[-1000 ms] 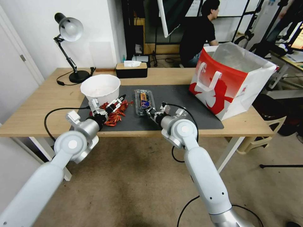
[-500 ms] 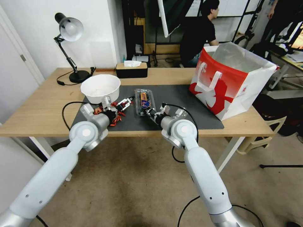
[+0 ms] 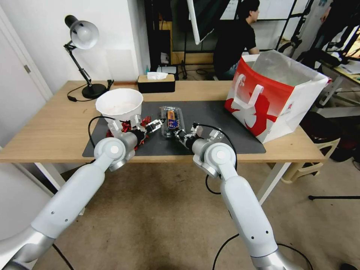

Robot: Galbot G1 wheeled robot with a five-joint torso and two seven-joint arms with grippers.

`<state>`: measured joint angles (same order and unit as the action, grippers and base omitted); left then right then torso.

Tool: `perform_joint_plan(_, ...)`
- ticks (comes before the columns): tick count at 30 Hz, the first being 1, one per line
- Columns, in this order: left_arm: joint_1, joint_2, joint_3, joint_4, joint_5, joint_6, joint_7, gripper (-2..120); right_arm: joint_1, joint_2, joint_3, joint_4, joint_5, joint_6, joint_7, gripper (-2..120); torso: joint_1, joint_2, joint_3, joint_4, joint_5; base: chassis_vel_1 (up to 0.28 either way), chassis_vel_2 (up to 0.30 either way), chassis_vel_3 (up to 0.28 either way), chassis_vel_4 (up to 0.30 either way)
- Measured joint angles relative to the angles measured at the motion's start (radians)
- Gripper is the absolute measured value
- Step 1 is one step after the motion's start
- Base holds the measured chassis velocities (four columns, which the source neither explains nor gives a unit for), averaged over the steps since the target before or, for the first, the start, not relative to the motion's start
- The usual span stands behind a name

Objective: Close the takeout container lid, then place the container into the takeout bag.

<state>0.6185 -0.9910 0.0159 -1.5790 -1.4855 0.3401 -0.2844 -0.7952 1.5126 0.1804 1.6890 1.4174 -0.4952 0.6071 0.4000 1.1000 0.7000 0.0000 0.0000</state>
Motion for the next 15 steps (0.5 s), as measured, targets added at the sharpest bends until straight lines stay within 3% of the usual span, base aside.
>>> perform_joint_plan(15,-0.034,-0.04,0.026,0.024,-0.004,0.032,0.022,100,0.001,-0.004,0.0,-0.002,0.003,-0.002,-0.003,0,0.0,0.0,0.0,-0.0001,0.0,0.0,0.0,0.0,0.0)
